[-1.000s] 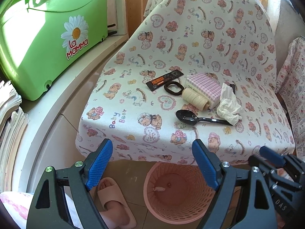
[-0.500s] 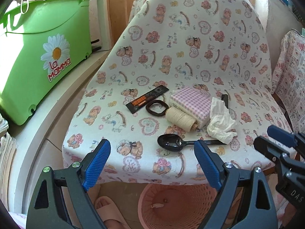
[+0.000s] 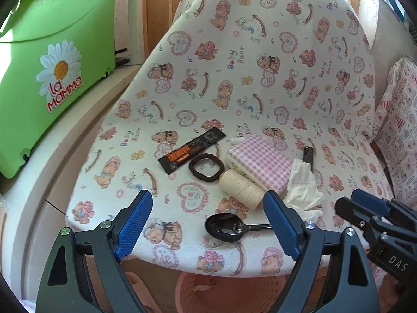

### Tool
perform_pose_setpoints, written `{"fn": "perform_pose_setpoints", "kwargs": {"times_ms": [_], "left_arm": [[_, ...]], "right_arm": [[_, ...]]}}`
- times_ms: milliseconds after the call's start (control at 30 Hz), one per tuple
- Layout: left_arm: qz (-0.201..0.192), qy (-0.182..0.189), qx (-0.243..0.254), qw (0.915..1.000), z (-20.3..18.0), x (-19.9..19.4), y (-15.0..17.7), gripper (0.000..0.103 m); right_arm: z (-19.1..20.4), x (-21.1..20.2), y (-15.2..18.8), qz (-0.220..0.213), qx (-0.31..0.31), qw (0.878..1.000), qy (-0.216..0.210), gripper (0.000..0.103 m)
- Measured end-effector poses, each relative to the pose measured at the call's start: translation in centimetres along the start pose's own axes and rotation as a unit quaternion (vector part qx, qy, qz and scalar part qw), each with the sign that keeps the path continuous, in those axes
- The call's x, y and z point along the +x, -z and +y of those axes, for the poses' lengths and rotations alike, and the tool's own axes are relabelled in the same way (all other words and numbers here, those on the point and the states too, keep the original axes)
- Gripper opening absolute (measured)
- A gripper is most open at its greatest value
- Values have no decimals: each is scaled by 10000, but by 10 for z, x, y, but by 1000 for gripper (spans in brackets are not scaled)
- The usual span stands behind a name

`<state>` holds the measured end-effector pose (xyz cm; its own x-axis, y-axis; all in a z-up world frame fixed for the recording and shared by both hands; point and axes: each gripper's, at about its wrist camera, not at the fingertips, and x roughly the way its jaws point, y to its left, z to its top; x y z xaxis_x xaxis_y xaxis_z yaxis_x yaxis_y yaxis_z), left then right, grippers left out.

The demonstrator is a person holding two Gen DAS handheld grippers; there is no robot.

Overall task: Collect trash
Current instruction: 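Open the right gripper over the wastebasket and return both tools to the seat, then grasp the thread spool with the left gripper while the right gripper grasps the white tissue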

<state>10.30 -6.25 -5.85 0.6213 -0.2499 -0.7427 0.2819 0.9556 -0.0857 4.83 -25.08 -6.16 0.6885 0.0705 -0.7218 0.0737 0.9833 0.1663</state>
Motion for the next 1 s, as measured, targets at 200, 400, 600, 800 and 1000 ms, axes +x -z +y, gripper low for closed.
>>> {"fn": "perform_pose_setpoints", "kwargs": {"times_ms": [200,400,600,800,1000], "left_arm": [[-385,-499,956,9934,-29,-2,-7,81],[62,-199,646,9977,-27,18,-8,81],[393,20,350,9986,-24,33,-2,67],[395,128,228,9989,-30,35,-3,56],[587,758,-480,9942,-19,40,-3,35]], "right_arm": [[-3,-1,-3,22,145,9999,29,49],[-8,0,-6,46,487,9988,-2,49],[-13,2,-11,60,675,9977,-11,49],[-12,3,-10,79,549,9984,94,49],[-16,2,-9,95,550,9983,169,49]]}}
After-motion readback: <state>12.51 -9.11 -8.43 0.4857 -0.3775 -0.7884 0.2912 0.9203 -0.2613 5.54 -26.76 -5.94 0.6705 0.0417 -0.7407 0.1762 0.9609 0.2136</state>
